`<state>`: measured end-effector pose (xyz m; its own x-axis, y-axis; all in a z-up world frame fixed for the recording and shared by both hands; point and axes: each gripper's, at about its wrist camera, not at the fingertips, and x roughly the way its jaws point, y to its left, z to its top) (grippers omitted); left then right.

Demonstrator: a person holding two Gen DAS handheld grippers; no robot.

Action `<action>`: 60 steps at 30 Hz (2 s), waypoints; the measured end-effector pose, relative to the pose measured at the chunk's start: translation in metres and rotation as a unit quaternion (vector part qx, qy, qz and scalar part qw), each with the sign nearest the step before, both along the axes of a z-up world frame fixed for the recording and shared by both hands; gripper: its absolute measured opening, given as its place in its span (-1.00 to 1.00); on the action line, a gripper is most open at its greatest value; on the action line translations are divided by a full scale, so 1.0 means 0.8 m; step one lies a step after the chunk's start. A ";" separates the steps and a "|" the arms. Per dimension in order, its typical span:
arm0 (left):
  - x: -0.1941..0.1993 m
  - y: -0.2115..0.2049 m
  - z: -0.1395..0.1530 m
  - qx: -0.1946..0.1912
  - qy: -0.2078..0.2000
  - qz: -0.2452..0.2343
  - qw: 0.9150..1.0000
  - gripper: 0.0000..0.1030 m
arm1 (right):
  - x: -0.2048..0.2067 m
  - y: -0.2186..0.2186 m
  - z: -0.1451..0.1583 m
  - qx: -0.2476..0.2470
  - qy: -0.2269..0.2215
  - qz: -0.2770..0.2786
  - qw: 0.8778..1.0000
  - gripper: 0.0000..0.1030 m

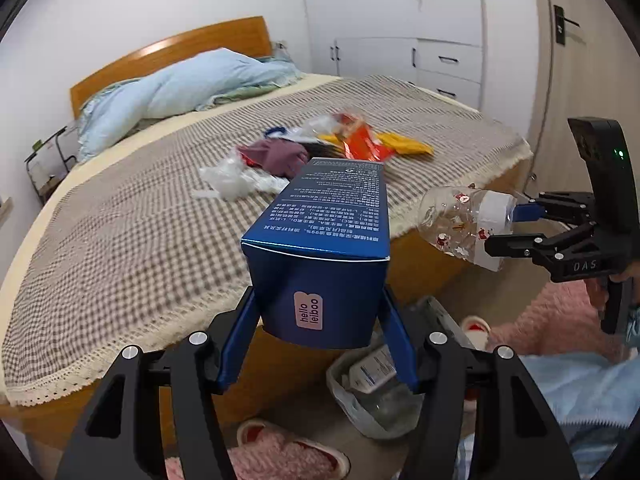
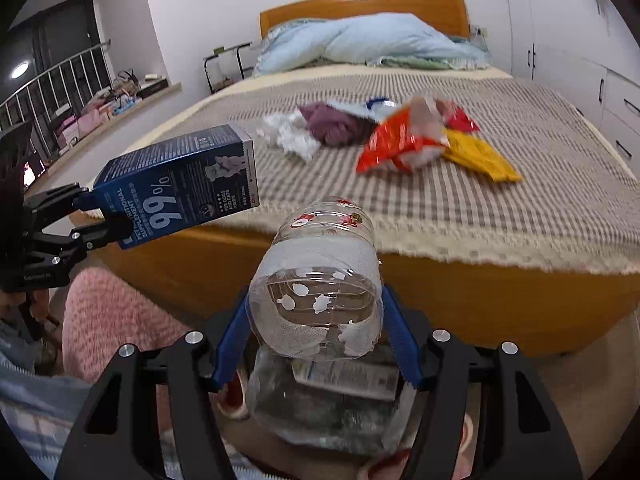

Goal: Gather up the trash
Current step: 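Carry the box and bottle over the bed edge toward the floor trash bag, then lower the blue box and the bottle into the trash bag with both grippers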

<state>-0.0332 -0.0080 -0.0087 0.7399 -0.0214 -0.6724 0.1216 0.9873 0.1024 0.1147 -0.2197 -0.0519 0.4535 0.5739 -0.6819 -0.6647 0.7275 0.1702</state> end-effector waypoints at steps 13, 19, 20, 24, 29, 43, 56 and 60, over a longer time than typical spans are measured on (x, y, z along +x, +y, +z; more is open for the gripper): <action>-0.004 -0.033 -0.053 0.005 0.073 -0.055 0.996 0.11 | -0.014 -0.026 -0.069 -0.037 0.079 -0.015 0.996 0.19; 0.003 -0.043 -0.082 0.005 0.108 -0.067 0.992 0.11 | -0.010 -0.033 -0.095 -0.052 0.109 -0.028 0.992 0.19; 0.005 -0.045 -0.090 0.004 0.115 -0.068 0.991 0.12 | -0.009 -0.034 -0.100 -0.055 0.115 -0.029 0.991 0.19; 0.012 -0.054 -0.111 0.004 0.139 -0.077 0.987 0.11 | -0.007 -0.039 -0.114 -0.062 0.133 -0.037 0.989 0.19; 0.019 -0.063 -0.134 0.006 0.167 -0.087 0.982 0.12 | -0.003 -0.044 -0.129 -0.072 0.153 -0.044 0.985 0.19; 0.039 -0.079 -0.193 0.026 0.229 -0.113 0.967 0.12 | 0.011 -0.053 -0.154 -0.085 0.186 -0.060 0.977 0.19; 0.053 -0.092 -0.222 0.051 0.256 -0.139 0.955 0.12 | 0.026 -0.053 -0.160 -0.092 0.216 -0.075 0.969 0.19; 0.059 -0.095 -0.232 0.062 0.266 -0.145 0.951 0.12 | 0.025 -0.050 -0.159 -0.094 0.218 -0.074 0.969 0.19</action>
